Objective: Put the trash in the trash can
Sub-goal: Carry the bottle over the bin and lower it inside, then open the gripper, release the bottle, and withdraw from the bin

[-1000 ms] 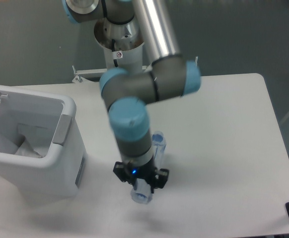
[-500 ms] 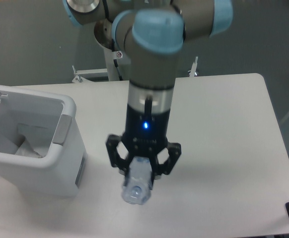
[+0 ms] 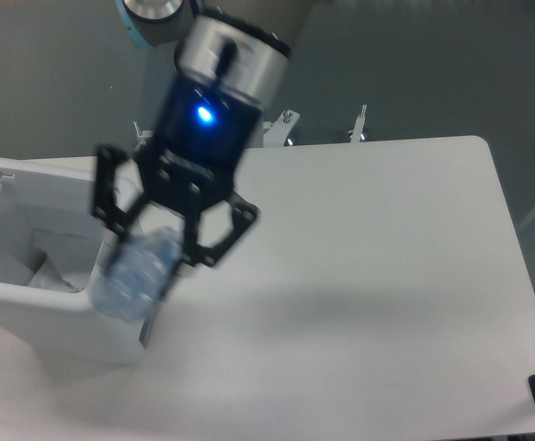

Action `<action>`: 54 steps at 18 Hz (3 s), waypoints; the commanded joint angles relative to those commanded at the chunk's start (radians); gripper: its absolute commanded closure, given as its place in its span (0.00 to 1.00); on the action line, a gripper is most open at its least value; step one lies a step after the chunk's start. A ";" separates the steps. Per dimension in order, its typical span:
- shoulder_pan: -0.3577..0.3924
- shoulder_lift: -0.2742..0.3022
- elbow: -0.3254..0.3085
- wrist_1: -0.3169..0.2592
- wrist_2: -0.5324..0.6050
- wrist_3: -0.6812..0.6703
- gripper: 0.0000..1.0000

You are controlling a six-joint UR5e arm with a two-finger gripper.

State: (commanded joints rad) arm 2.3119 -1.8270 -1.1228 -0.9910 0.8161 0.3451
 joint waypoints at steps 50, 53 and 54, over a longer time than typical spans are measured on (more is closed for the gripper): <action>0.412 -0.037 -0.397 0.091 0.384 0.477 0.00; 0.379 -0.052 -0.403 0.086 0.576 0.488 0.00; 0.364 -0.060 -0.405 0.081 0.598 0.495 0.00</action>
State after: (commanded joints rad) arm 2.6754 -1.8867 -1.5278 -0.9096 1.4141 0.8405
